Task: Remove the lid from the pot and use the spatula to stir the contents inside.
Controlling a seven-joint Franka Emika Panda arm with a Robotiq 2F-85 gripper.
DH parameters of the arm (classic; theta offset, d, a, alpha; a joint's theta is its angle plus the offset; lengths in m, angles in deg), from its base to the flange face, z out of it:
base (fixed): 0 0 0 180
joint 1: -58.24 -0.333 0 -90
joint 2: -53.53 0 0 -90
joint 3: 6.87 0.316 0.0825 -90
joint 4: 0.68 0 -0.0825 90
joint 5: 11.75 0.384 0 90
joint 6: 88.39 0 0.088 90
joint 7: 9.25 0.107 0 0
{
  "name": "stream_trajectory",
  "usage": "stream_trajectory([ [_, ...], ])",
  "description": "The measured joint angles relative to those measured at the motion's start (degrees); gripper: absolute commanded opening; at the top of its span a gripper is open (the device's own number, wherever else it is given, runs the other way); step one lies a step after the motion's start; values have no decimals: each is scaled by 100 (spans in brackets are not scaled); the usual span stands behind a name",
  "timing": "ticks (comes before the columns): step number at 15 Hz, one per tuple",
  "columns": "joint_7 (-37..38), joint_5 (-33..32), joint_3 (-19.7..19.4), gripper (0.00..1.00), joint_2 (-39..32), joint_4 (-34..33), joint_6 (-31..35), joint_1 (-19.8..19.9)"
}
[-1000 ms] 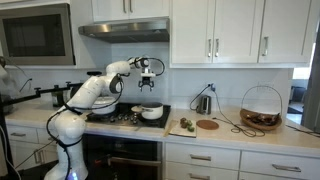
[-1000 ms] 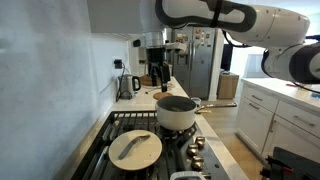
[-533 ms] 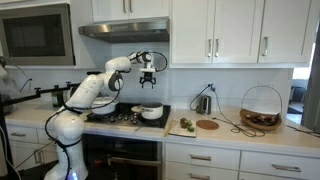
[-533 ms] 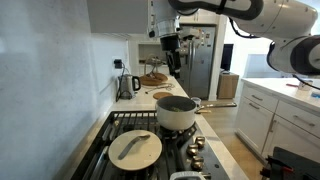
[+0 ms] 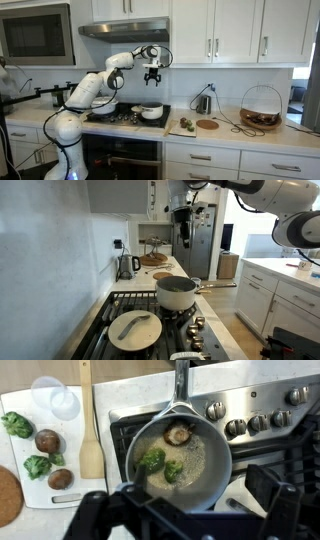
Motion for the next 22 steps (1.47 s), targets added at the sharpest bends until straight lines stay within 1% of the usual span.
stream_trajectory([
  [4,212,247,-2,100,198,145,-14,422],
  [7,255,388,-2,100,363,349,-14,648],
  [17,231,389,-1,100,313,358,-4,647],
  [22,201,388,-1,100,150,365,15,700],
])
